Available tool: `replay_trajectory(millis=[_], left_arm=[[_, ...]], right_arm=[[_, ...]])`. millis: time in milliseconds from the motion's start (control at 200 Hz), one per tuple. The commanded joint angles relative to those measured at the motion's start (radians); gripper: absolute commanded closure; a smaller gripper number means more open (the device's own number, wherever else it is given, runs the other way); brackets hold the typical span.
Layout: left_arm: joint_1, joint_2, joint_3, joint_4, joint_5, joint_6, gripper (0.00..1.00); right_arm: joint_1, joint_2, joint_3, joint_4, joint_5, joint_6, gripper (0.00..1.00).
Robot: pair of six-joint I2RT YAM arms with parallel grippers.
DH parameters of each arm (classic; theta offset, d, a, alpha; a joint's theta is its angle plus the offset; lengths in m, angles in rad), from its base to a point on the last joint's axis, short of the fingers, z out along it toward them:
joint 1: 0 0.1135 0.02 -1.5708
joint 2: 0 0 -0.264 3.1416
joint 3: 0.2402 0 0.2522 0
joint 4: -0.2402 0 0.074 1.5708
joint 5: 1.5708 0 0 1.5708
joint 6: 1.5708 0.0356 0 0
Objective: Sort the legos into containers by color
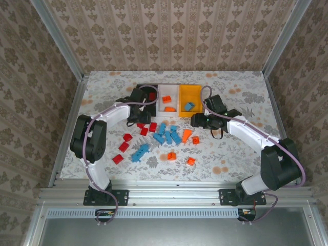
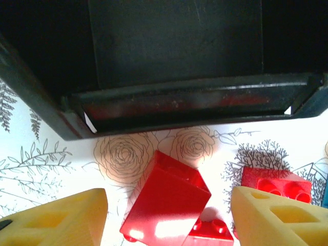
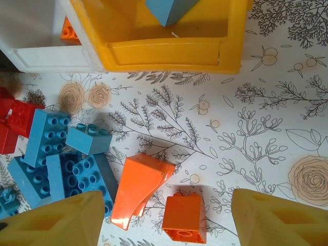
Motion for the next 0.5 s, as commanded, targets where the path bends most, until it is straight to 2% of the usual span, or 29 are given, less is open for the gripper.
replay_trajectory(millis=[0, 200, 325, 495], left_arm=[[0.008, 0.008, -0.03, 0.035, 0.02, 0.013, 0.35], [0.004, 0.043, -0.06, 0.061, 0.042, 0.001, 0.47], [0.003, 0.042, -0.081, 0.07, 0.033, -0.007, 0.63], [0.002, -0.016, -0.077, 0.048, 0.033, -0.013, 0.72]], right_arm=[[-0.004, -0.004, 0.024, -0.038, 0.016, -0.015, 0.32], [-0.003, 0.002, 0.044, -0.049, 0.012, -0.009, 0.32], [-0.003, 0.002, 0.058, -0.054, 0.008, -0.004, 0.33], [-0.002, 0.008, 0.076, -0.055, 0.007, 0.002, 0.34]])
